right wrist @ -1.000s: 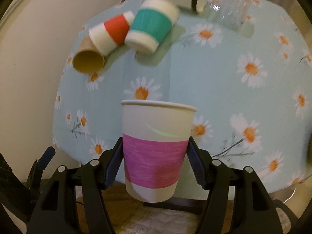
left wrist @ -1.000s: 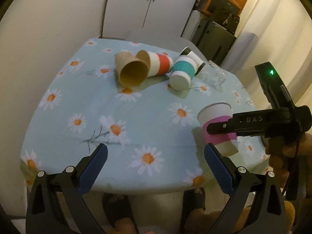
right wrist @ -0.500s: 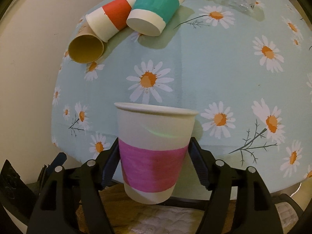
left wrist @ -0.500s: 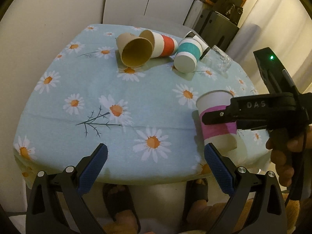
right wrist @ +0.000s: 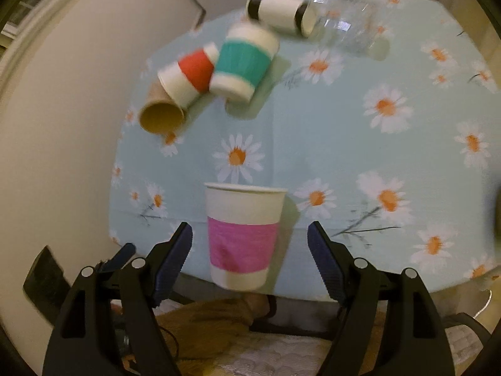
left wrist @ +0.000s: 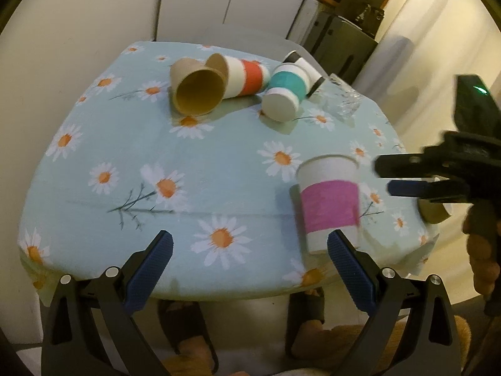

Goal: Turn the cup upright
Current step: 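Open the right tool while the left tool closes on the upright pink-banded cup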

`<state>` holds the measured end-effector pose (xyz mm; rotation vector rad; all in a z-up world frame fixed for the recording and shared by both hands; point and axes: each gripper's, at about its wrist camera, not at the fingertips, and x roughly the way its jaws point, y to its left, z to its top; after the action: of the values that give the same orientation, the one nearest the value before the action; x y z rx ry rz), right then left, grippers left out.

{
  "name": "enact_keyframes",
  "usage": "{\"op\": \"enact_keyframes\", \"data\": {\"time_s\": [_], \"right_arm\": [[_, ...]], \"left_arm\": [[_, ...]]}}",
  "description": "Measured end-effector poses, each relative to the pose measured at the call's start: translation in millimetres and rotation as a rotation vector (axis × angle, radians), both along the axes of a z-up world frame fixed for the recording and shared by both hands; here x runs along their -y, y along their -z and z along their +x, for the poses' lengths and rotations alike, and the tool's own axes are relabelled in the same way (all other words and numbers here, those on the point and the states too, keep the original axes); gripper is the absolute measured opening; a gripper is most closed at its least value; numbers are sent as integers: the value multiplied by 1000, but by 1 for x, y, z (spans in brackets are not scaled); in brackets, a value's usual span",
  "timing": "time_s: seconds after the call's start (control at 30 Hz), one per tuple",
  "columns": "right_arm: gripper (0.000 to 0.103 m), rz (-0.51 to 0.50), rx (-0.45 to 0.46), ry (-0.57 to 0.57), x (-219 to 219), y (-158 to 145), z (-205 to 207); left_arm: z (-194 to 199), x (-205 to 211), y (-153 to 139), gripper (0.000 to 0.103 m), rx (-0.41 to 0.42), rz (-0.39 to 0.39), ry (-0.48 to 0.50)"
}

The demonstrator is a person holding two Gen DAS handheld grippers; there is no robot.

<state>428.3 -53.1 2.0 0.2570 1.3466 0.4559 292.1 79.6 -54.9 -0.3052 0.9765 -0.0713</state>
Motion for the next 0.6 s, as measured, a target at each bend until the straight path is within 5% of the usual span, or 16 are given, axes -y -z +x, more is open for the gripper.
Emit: {"op": "enact_keyframes", "data": {"time_s": [0.2,0.6], "right_arm": [[76,1,150,33,52,-30,-29],[76,126,185,57,92,-11,-76]], "left_arm": [[32,16,-18,96,-70,-33,23],[84,75,-16,96,-269,17,94]]}}
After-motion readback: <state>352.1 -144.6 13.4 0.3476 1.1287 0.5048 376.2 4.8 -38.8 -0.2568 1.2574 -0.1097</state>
